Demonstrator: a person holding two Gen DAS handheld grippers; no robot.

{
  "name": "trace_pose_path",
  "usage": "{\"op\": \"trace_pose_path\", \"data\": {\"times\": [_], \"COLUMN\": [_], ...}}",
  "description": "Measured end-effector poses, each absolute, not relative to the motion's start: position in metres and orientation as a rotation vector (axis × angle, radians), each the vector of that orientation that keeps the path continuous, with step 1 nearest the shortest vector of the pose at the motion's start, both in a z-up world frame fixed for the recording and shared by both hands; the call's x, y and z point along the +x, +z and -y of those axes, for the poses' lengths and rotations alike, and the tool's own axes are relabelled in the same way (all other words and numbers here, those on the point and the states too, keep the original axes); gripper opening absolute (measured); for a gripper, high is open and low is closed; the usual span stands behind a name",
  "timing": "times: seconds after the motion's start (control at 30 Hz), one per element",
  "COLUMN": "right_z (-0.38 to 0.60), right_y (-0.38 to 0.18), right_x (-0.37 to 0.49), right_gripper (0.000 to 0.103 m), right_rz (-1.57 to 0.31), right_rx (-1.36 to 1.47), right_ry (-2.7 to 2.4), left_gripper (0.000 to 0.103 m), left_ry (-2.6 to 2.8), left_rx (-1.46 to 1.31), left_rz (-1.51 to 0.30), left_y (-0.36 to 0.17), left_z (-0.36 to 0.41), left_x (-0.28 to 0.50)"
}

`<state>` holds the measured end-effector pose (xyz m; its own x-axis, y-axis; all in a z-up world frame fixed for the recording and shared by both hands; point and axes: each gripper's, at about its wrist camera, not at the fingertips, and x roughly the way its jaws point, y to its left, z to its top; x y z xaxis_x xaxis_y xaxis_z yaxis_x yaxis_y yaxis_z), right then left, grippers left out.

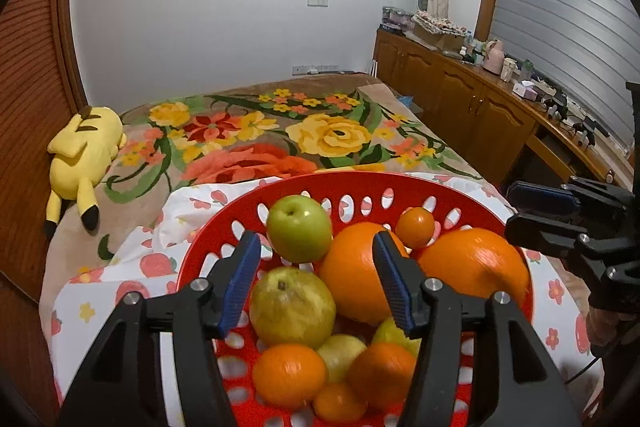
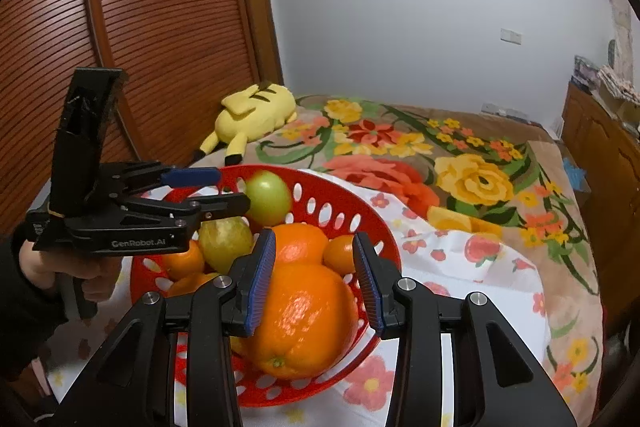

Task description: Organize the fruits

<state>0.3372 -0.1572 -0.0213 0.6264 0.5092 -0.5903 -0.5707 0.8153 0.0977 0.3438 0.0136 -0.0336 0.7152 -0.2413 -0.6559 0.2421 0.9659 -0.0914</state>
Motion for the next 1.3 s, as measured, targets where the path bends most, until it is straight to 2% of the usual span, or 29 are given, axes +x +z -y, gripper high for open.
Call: {"op": "trace_pose_path", "data": {"times": [0.27, 0.5, 0.67, 0.83, 0.87, 1.3], "right_z": [0.165, 0.168, 0.167, 0.168, 0.169, 0.183], "right_y": [-0.018, -0.022, -0.021, -0.017, -0.015, 0.004], "right_x": [0.294, 0.257, 0.233, 0.217, 0.213, 0.179], "right_gripper": [0.045, 0.06, 0.066, 0.076, 0.077, 0.088], "right_rz": [-0.594, -0.562, -0.525, -0.492, -0.482, -0.397], "right_rx": [-0.051, -0.041, -0.054, -0.049, -0.051, -0.028], "right_ry": [0.587, 0.536, 0.503, 0.481, 0.475, 0.437], "left_gripper": [0.064, 0.07, 0.072, 0.09, 0.091, 0.094], "left_ry": [-0.249, -0.21, -0.191, -0.17, -0.167, -0.071], "left_rx": [0.017, 0.028, 0.022, 0.018, 0.018, 0.059], "left_rz": [-0.656, -0.592, -0.557, -0.514, -0.506, -0.445], "left_y": [-0.021, -0.012, -0.009, -0.002, 0.0, 0.024], "left_z": [-0.013, -0.017, -0.021, -0.024, -0.023, -0.021], "left_x": [0.28, 0.228, 0.202, 0.181, 0.177, 0.129]}}
